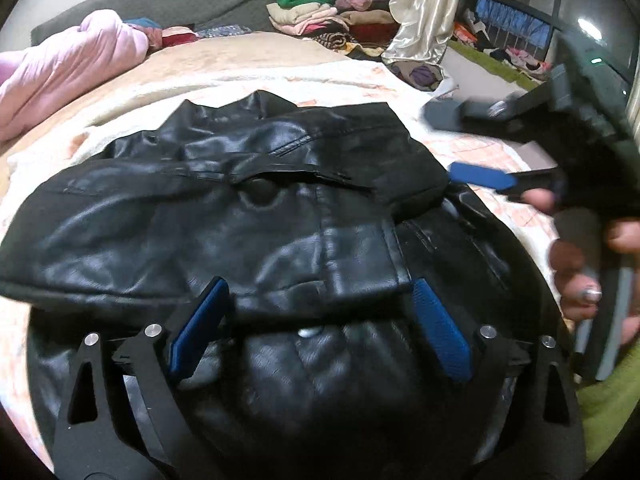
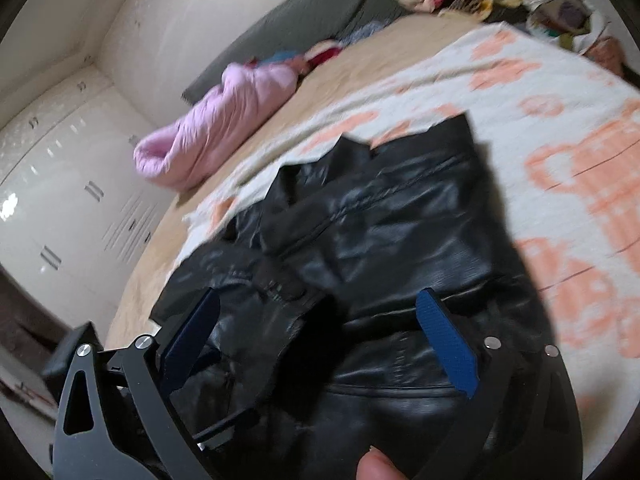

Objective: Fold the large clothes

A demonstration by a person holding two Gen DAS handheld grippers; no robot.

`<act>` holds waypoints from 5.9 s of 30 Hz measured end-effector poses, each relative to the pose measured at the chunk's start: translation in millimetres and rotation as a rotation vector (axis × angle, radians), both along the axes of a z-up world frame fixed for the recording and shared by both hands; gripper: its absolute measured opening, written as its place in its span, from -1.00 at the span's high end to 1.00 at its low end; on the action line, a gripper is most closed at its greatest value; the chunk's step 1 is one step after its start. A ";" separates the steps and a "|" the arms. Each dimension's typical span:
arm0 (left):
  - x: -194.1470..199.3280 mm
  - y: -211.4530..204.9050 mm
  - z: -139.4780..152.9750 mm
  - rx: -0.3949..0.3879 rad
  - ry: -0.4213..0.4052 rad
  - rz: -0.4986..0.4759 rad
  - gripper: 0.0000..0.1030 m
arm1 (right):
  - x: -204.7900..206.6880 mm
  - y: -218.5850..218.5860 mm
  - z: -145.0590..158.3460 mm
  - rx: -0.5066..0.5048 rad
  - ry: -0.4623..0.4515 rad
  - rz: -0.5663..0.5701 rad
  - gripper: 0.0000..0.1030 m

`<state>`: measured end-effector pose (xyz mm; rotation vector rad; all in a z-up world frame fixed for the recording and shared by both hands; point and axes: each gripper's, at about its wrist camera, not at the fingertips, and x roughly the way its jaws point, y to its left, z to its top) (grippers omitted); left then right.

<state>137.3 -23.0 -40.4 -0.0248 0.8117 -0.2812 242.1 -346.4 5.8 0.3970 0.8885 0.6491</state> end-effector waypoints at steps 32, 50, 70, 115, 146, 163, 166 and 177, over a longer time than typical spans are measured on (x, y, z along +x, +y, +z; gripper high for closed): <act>-37.5 157.4 59.4 -0.047 -0.126 0.449 -0.80 | 0.2 30.3 119.3 -0.187 -0.536 0.168 0.93; 73.4 145.2 40.2 -0.066 0.017 0.361 0.50 | 26.6 29.0 55.3 -0.358 -0.401 0.155 0.90; 91.8 126.2 -14.9 -0.071 0.159 0.320 0.50 | 47.4 21.3 35.7 -0.373 -0.236 0.157 0.58; 83.6 128.7 -13.2 -0.113 0.104 0.333 0.43 | 59.1 81.4 -18.6 -0.444 -0.181 0.188 -0.01; 54.8 80.4 -17.3 -0.018 0.138 0.250 0.02 | 8.3 82.9 -32.4 -0.529 -0.112 0.269 -0.13; 50.1 82.9 -8.9 -0.054 0.135 0.254 -0.07 | -23.8 60.6 0.1 -0.458 -0.259 0.210 -0.81; 48.7 81.3 -6.7 -0.054 0.132 0.252 -0.14 | -25.2 55.5 3.6 -0.448 -0.275 0.195 -0.86; 41.3 80.3 0.5 -0.089 0.128 0.253 -0.45 | -30.2 43.5 17.7 -0.422 -0.327 0.149 -0.91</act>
